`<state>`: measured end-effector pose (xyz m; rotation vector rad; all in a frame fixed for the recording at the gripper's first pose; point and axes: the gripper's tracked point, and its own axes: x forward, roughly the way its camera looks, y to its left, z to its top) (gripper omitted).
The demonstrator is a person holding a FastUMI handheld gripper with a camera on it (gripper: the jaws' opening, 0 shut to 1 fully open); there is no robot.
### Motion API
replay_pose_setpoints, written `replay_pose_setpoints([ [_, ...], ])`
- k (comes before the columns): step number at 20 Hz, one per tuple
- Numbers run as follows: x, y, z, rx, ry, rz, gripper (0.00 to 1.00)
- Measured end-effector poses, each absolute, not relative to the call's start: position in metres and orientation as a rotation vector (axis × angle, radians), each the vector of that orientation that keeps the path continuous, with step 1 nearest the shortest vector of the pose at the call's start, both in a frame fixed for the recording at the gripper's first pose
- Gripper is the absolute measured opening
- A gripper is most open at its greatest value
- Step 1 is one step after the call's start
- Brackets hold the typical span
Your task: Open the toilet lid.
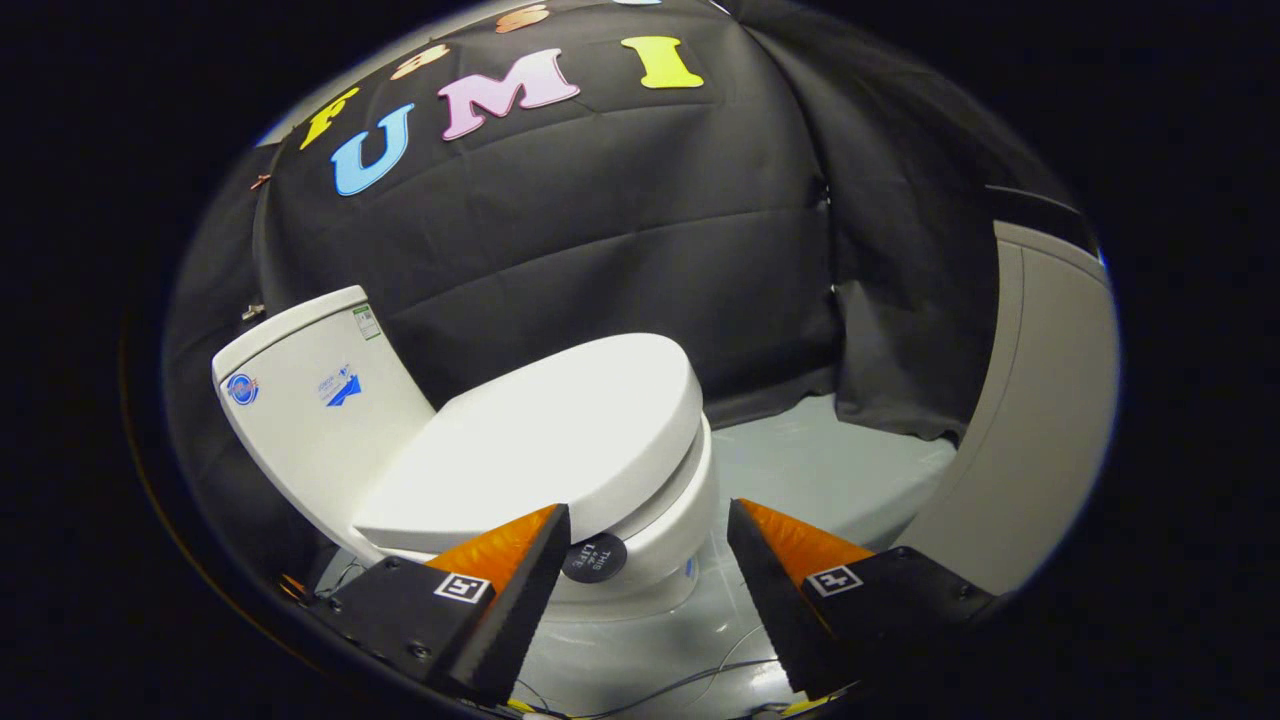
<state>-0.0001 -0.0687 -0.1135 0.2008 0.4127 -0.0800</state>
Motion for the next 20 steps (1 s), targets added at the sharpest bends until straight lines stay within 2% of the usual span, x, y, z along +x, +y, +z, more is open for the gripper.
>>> replay_pose_setpoints([
  [13, 0.002, -0.043, -0.154, 0.582, 0.587, -0.039, 0.96],
  [16, 0.006, -0.034, -0.160, 0.665, 0.616, -0.013, 0.74],
  [20, 0.008, -0.029, -0.161, 0.737, 0.617, 0.015, 0.74],
])
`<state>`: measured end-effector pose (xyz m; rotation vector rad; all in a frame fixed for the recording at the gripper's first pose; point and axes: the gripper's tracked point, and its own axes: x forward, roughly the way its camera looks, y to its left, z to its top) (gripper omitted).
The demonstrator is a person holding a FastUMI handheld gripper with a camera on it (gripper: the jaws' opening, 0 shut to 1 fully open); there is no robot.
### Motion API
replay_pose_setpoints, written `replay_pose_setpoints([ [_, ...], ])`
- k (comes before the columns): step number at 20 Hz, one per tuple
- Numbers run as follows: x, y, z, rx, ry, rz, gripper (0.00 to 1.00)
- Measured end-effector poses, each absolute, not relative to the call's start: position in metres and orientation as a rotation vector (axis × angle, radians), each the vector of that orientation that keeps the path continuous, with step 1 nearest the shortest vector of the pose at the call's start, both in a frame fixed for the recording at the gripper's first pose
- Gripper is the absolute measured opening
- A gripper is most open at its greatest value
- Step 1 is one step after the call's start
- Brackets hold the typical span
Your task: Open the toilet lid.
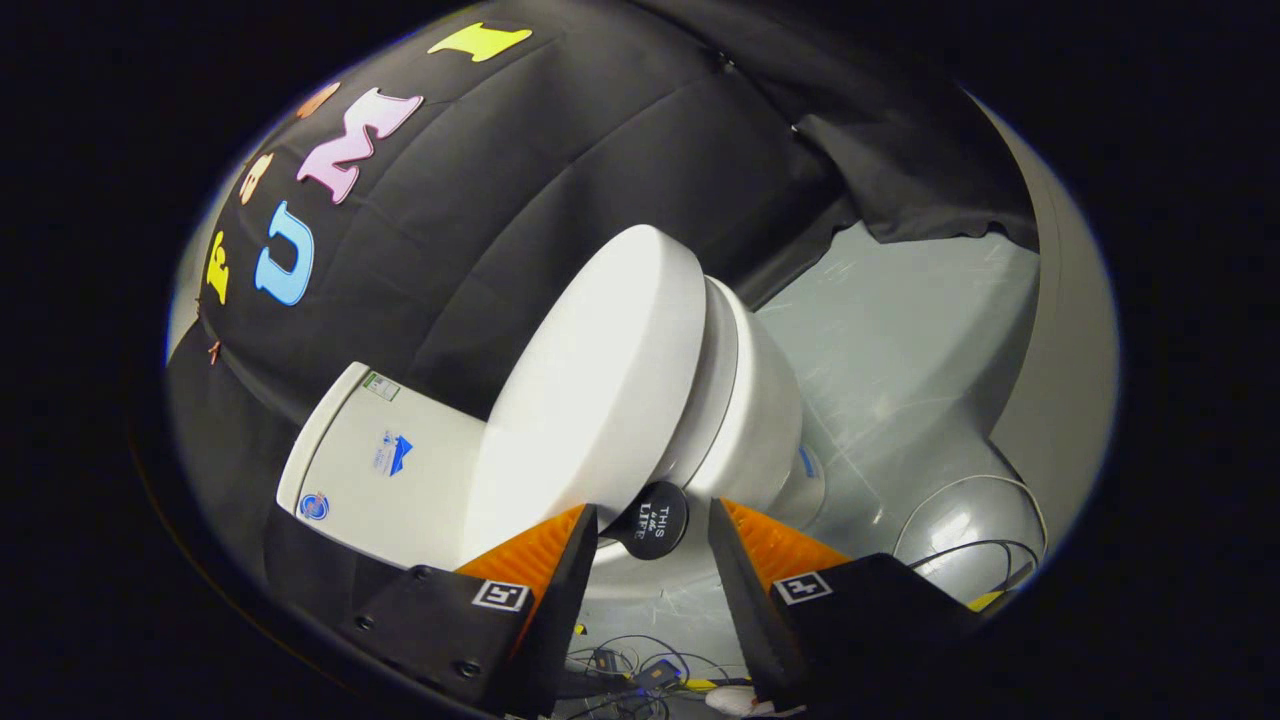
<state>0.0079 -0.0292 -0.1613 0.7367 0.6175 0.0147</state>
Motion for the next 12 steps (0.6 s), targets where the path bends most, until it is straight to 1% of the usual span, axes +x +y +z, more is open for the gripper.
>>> replay_pose_setpoints([
  [1, 0.009, -0.030, -0.160, 0.765, 0.617, 0.009, 0.69],
  [2, 0.010, -0.029, -0.160, 0.790, 0.621, 0.016, 0.60],
  [3, 0.009, -0.029, -0.156, 0.808, 0.614, 0.020, 0.58],
  [4, 0.010, -0.030, -0.156, 0.822, 0.616, 0.023, 0.46],
  [5, 0.009, -0.030, -0.159, 0.827, 0.628, 0.023, 0.40],
  [6, 0.011, -0.037, -0.163, 0.834, 0.625, -0.011, 0.34],
  [8, 0.010, -0.040, -0.159, 0.877, 0.639, -0.004, 0.22],
  [12, 0.013, -0.037, -0.163, 0.877, 0.646, 0.011, 0.22],
])
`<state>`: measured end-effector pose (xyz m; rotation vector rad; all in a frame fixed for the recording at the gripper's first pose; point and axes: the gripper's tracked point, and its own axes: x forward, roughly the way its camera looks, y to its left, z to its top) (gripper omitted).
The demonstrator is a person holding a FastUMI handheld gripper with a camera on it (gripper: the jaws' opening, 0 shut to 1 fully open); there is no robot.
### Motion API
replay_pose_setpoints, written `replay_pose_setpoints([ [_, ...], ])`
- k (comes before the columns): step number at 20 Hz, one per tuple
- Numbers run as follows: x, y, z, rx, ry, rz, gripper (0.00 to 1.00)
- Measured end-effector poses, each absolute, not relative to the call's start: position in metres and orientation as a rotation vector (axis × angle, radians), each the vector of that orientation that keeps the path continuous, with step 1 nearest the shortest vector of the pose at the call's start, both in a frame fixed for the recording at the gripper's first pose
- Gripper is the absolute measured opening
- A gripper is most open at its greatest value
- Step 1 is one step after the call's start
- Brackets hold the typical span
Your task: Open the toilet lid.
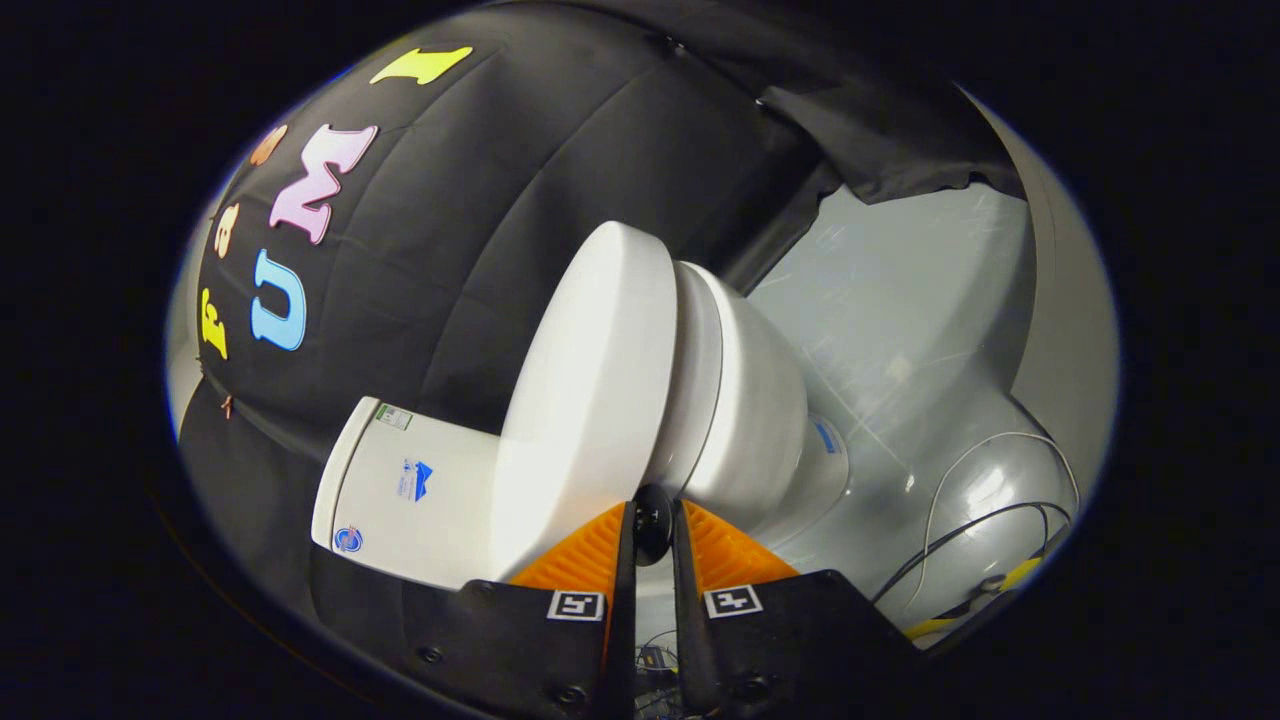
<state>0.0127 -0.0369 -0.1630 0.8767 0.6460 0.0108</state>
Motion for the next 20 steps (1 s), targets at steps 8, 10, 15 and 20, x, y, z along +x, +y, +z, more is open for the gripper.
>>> replay_pose_setpoints([
  [8, 0.016, -0.042, -0.163, 0.930, 0.645, 0.017, 0.09],
  [10, 0.015, -0.039, -0.161, 0.977, 0.662, 0.021, 0.08],
  [15, 0.015, -0.037, -0.156, 0.955, 0.642, 0.045, 0.08],
  [20, 0.015, -0.037, -0.153, 0.957, 0.661, 0.005, 0.07],
])
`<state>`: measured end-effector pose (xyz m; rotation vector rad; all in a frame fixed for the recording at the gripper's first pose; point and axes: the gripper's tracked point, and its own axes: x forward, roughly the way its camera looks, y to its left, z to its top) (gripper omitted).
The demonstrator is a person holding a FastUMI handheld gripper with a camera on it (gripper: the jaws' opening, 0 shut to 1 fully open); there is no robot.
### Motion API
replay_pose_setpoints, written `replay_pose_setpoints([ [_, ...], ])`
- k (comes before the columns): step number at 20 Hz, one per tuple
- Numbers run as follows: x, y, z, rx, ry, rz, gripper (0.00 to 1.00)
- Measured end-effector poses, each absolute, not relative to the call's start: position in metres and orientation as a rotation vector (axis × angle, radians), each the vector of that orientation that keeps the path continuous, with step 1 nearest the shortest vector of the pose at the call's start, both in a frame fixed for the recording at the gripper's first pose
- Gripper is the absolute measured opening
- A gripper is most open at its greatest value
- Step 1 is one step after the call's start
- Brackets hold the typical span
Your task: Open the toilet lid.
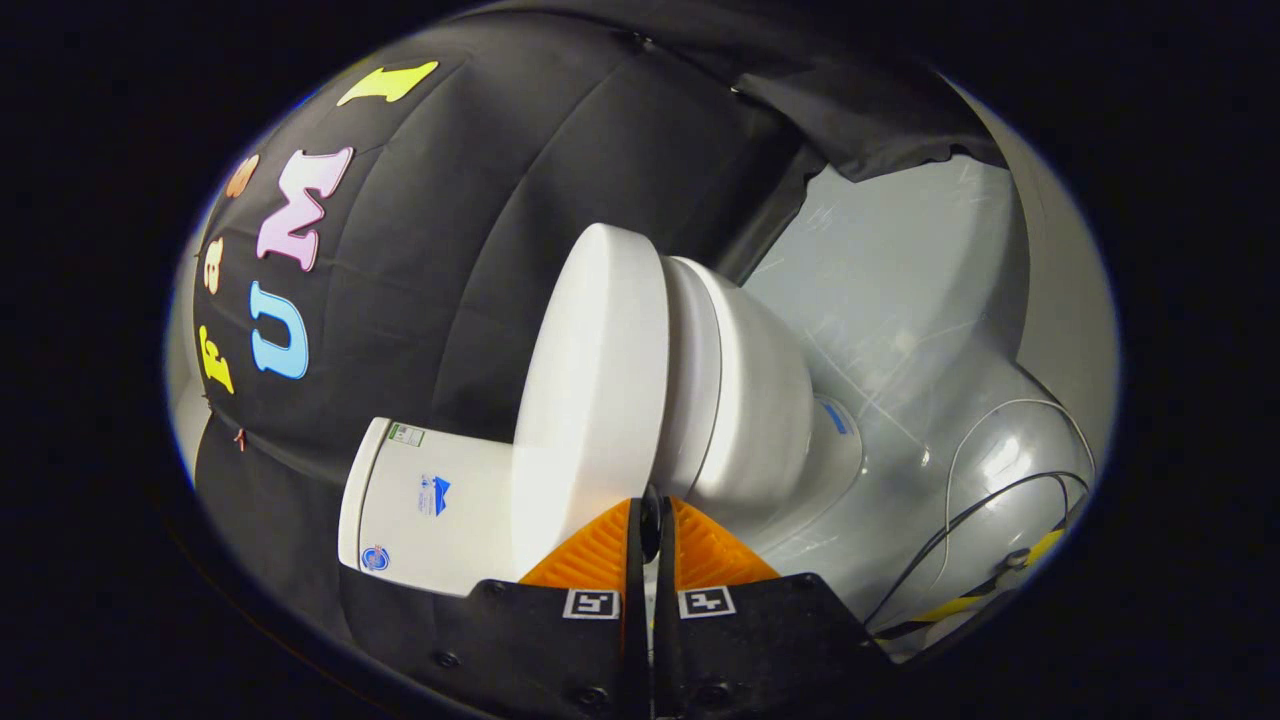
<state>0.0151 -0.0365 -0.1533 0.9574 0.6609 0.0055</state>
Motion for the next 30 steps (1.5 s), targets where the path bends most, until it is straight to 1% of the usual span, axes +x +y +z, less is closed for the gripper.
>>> replay_pose_setpoints([
  [3, 0.014, -0.033, -0.145, 0.917, 0.666, 0.010, 0.07],
  [11, 0.017, -0.013, -0.090, 0.716, 0.652, -0.043, 0.07],
  [21, 0.015, 0.023, -0.031, 0.580, 0.635, -0.019, 0.06],
  [30, 0.017, 0.040, -0.008, 0.494, 0.632, -0.047, 0.06],
])
